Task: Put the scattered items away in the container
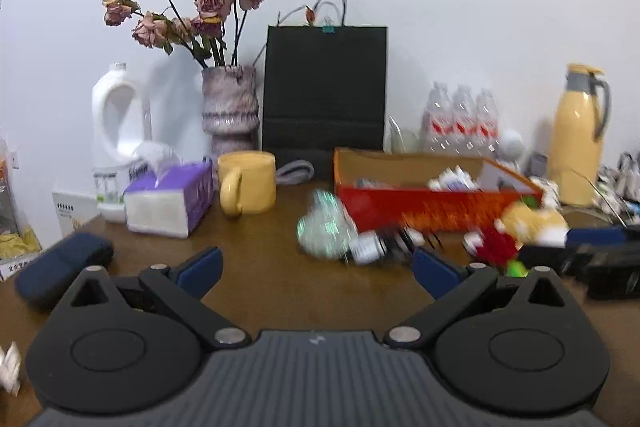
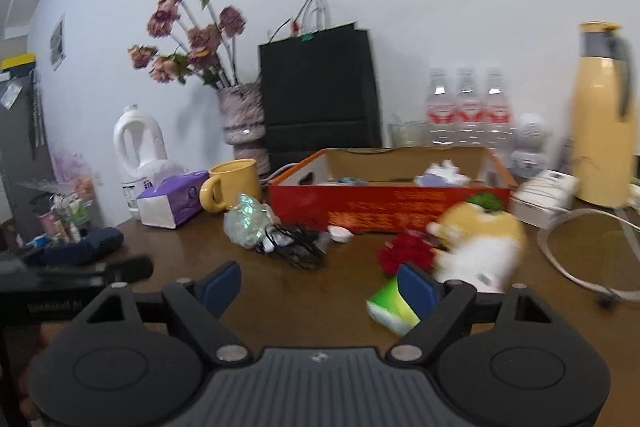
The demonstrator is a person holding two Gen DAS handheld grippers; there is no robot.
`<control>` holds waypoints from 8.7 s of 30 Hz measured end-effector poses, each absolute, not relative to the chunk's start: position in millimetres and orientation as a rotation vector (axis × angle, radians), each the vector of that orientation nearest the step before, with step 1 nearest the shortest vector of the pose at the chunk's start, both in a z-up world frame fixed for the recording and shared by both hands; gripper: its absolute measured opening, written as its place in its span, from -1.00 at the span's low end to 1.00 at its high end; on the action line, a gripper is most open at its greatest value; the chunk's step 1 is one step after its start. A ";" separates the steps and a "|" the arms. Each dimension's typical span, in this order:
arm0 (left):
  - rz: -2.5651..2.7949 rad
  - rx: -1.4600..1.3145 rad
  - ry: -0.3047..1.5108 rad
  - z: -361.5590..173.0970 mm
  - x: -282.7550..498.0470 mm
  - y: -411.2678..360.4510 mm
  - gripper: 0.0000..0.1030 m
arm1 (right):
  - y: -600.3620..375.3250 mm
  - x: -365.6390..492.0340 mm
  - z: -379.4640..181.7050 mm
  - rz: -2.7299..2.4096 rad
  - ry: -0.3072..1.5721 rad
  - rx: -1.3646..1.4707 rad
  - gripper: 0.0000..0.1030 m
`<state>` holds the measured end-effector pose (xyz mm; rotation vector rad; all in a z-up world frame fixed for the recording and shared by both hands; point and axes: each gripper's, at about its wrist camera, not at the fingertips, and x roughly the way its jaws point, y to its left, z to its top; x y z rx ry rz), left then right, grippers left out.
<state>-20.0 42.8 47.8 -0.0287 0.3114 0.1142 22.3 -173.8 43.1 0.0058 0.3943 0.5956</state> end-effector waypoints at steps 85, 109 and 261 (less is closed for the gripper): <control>-0.161 -0.045 0.469 133.0 237.8 -25.7 -0.46 | -212.9 173.6 165.7 0.526 0.213 -0.016 -0.87; -0.048 -0.090 0.936 79.6 422.6 -26.5 0.00 | -197.9 451.1 85.3 0.326 1.002 0.122 -0.11; -0.017 0.082 0.283 49.4 -60.8 -37.2 1.00 | -256.7 -31.1 60.9 0.340 0.299 0.014 0.82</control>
